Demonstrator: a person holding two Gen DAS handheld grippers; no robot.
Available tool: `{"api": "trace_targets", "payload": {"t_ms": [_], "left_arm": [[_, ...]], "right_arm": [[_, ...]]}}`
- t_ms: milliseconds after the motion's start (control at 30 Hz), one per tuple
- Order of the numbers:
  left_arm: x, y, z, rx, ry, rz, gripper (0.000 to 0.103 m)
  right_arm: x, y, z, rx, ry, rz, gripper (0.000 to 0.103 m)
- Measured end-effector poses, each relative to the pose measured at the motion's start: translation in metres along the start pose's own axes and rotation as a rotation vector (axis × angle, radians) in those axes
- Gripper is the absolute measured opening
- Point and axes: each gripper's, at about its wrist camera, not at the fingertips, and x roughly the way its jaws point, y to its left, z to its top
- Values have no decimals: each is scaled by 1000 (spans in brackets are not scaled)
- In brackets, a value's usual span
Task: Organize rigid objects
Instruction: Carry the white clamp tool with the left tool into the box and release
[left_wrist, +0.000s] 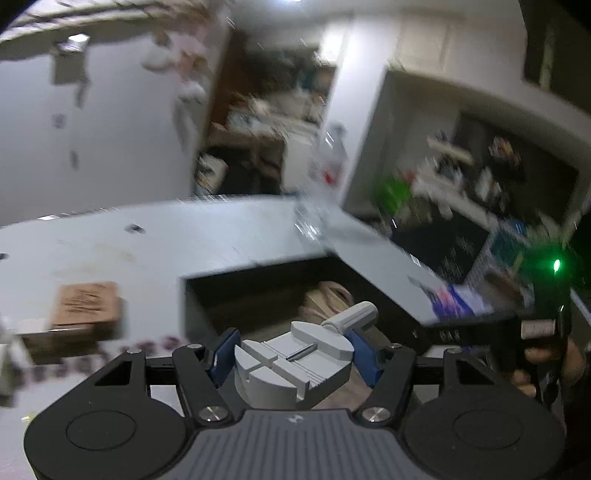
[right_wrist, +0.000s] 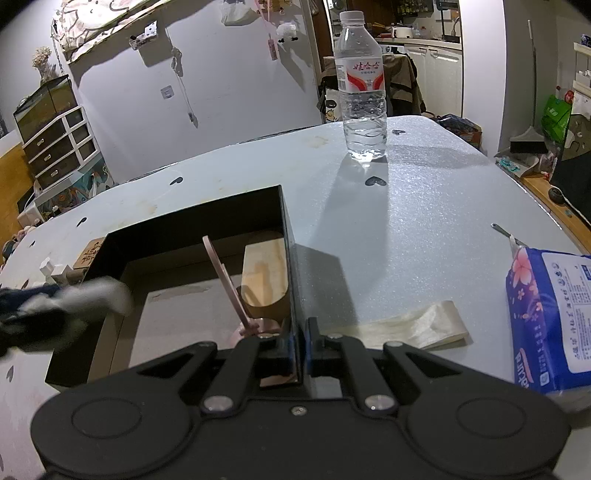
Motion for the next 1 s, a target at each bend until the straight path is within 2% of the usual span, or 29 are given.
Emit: {"api": "trace_targets", "payload": {"t_ms": [133,333,533,567,600,667,1000], "left_arm": [[35,-16,5,45,81,-25,65],[68,-13,9,35,187,-72,65],[72,-18,10,44,224,-46,66],[72,-20,10,46,232,-43,68],[71,-20,10,46,239,-44,77],[69,-22,10,46,248,-46,87],[60,-28,14,71,239,-30,92]], "right_arm": [[0,-1,0,3,0,6,7],[0,-2,0,-3,2,11,7],[0,-4,-1,2,-1,22,7],[0,-5,-1,3,-1,23,7],[0,-5,-1,5,-1,25,7],[1,-5,-1,5,-1,26,8],[1,-5,0,3,0,26,8]]}}
